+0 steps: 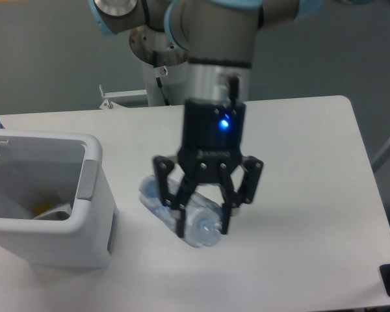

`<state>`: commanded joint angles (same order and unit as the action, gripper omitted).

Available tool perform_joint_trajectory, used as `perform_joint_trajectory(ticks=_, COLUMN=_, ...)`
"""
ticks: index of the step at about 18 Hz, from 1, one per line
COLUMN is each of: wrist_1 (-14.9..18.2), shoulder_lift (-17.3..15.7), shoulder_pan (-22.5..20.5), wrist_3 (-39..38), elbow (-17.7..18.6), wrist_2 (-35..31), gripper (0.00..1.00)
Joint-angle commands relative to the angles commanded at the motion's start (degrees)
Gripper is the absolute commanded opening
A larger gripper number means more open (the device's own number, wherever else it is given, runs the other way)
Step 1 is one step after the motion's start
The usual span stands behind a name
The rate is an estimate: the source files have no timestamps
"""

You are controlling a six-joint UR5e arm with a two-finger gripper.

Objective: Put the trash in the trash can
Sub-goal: 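Lift the bottle and carry it over the trash bin, then open the gripper to release the bottle into the bin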

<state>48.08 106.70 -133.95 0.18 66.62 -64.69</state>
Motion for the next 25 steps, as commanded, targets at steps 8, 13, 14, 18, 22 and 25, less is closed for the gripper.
perform_joint_trajectory(ticks=8, wrist_1=0.00, shoulder_lift=-1.15, shoulder_pan=5.98, wrist_3=-0.18, elbow=0.52, wrist_2=3.17, gripper=0.56)
perform_joint_trajectory(ticks=13, wrist_1=-0.96, shoulder_lift=0.78, shoulder_pan=10.28, wrist_3=0.17, elbow=0.79, wrist_2=2.82, gripper=0.56)
perform_joint_trajectory(ticks=14, wrist_1=-1.23, shoulder_lift=1.13, shoulder_pan=10.55, wrist_3=0.17, elbow=0.88, wrist_2=2.82, gripper=0.56)
perform_joint_trajectory(ticks=18, wrist_1=-1.84, shoulder_lift=1.93, shoulder_pan=12.92, wrist_3=1.48, elbow=2.10, wrist_2=2.64, gripper=0.57)
perform_joint_trajectory(ticks=22, wrist_1=-1.85, shoulder_lift=1.67, shoulder_pan=14.51, wrist_3=7.63, elbow=4.83, wrist_2=2.64, gripper=0.66)
perform_joint_trajectory(ticks=25, wrist_1=-1.93, shoulder_lift=1.67, shoulder_pan=14.51, wrist_3=8.09, elbow=4.83, wrist_2=2.56, gripper=0.82)
